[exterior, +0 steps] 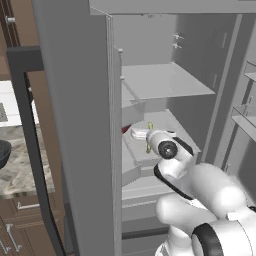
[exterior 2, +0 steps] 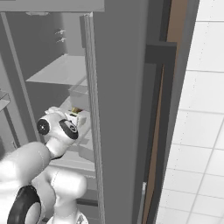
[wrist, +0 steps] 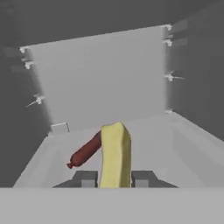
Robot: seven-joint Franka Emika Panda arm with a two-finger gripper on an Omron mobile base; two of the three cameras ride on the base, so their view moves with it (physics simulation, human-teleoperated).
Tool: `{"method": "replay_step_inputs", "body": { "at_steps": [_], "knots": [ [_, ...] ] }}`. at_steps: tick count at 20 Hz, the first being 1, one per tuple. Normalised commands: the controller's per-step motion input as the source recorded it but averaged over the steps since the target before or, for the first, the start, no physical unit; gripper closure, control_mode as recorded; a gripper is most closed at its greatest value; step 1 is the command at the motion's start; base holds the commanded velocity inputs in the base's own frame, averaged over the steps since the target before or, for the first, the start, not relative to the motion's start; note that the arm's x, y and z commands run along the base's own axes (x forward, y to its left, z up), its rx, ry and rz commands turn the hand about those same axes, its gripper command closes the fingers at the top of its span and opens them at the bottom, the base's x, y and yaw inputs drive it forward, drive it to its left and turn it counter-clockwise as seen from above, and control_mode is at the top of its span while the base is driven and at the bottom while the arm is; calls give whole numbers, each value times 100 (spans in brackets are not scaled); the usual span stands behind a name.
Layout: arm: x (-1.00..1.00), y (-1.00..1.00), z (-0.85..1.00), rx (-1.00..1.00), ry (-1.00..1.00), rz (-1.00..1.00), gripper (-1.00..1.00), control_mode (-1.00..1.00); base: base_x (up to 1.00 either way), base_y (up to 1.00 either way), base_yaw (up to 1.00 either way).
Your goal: Pick the egg and butter from the fridge and place them by the bowl for mixing.
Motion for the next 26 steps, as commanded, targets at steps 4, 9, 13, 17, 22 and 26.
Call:
{"method": "replay_step_inputs", "body": {
  "at_steps": [4, 9, 13, 17, 22, 26],
  "knots": [
    [-100, 0, 100, 33, 49, -17, 100, -100, 0, 0, 0],
    [-100, -4, 98, 33, 69, -16, 100, -100, 0, 0, 0],
    [-100, 0, 73, 22, 69, -16, 100, -100, 0, 0, 0],
    [-100, 0, 38, 4, 54, -20, 100, -100, 0, 0, 0],
    [-41, 0, 0, -9, -13, -6, 100, -100, 0, 0, 0],
    [-38, 27, 30, -27, -52, 0, 100, -100, 0, 0, 0]
  ]
}}
